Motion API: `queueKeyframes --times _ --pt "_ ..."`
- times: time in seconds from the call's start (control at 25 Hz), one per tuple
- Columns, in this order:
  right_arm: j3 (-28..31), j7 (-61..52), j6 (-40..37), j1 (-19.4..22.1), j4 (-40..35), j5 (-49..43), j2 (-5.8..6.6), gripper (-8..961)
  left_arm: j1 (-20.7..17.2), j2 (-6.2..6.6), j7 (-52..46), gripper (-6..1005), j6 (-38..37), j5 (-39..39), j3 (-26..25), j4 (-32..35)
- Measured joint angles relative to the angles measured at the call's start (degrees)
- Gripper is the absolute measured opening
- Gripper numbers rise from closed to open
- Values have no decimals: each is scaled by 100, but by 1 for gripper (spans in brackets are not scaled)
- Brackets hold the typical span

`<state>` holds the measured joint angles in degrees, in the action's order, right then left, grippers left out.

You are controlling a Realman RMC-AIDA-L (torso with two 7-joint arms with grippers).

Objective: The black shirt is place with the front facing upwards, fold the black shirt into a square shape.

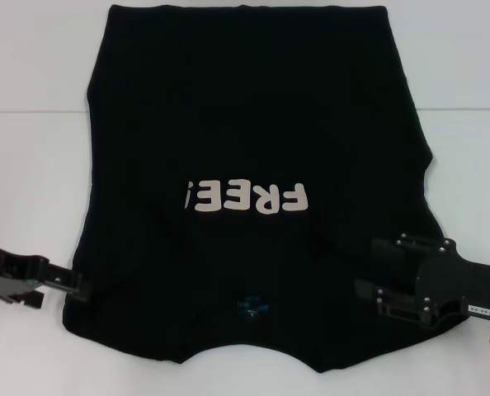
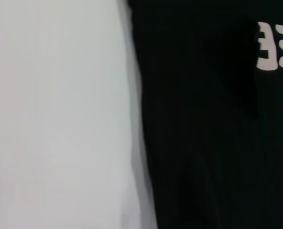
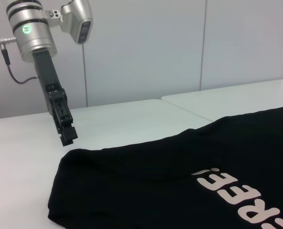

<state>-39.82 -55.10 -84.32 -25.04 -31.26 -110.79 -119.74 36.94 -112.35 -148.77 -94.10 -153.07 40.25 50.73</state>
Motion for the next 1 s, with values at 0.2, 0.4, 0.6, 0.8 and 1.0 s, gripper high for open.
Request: queueKeyframes --times 0.2,0.4,0.6,0.8,1.0 --pt "70 -10 -53 18 6 11 -3 686 22 -120 -2 920 162 -68 145 111" --pt "117 -33 -104 24 8 14 -5 684 24 -202 -19 920 289 -152 325 107" --pt "117 -48 -139 26 18 14 -5 682 8 -229 -18 919 405 -157 418 111" --pt "115 -50 -143 26 27 15 -5 679 2 -318 -20 919 438 -173 617 132" --pt "115 -55 -146 26 27 15 -5 677 24 -406 -70 914 438 -282 625 261"
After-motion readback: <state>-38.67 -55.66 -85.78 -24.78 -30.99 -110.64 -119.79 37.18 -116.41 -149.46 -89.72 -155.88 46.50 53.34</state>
